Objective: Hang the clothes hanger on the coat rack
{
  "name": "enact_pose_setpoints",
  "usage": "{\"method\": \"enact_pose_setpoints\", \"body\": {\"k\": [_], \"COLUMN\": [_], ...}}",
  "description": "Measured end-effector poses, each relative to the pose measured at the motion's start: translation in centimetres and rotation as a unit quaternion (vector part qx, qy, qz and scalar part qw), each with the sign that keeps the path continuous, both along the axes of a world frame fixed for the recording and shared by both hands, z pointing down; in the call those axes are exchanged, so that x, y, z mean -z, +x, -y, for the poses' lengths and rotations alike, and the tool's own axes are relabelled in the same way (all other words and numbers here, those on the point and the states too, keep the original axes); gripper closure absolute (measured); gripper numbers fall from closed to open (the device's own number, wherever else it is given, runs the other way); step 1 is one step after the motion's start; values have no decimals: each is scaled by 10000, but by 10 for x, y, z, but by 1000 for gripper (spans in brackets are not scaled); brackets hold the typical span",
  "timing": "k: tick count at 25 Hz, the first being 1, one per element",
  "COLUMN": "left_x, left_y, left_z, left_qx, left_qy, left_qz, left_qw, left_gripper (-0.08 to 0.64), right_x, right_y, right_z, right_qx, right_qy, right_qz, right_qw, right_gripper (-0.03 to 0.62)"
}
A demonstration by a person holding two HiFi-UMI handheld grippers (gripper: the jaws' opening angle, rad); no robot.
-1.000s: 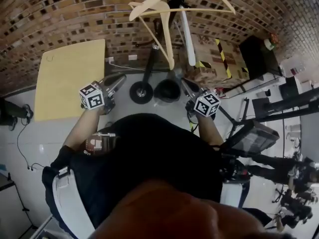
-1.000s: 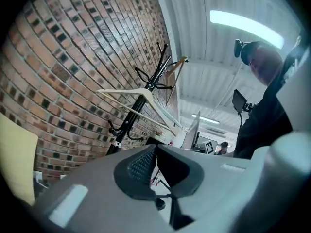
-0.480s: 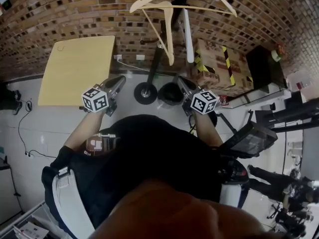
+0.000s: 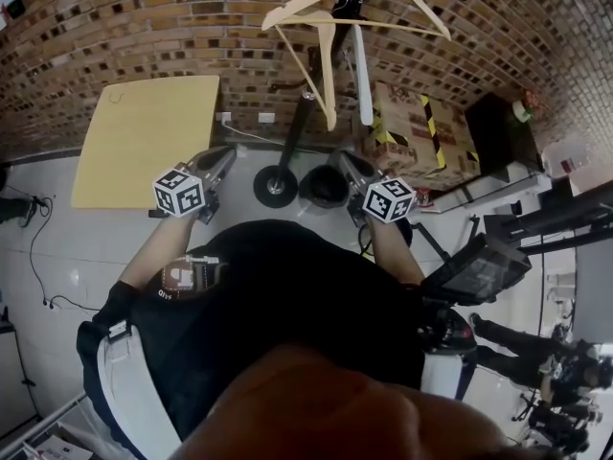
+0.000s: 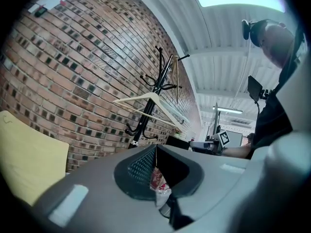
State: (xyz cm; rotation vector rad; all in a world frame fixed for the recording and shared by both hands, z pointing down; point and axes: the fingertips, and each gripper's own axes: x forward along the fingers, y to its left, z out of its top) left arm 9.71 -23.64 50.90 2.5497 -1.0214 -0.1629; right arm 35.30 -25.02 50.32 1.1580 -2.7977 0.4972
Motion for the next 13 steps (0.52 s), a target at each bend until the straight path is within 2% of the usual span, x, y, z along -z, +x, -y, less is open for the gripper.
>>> {"method": "enact_pose_setpoints", "body": {"k": [13], "left_x": [9], "left_y": [7], "left_z": [0], "left_qx": [-95], "left_qy": [119], "left_qz": [75], "left_qw": [9999], "left_gripper": [555], "right_x": [5], "right_y": [2], "right_z": [1], "right_qx": [26], "right_qy": [44], "right_qz": [-138], "right_qw": [9999], "right_gripper": [581]}}
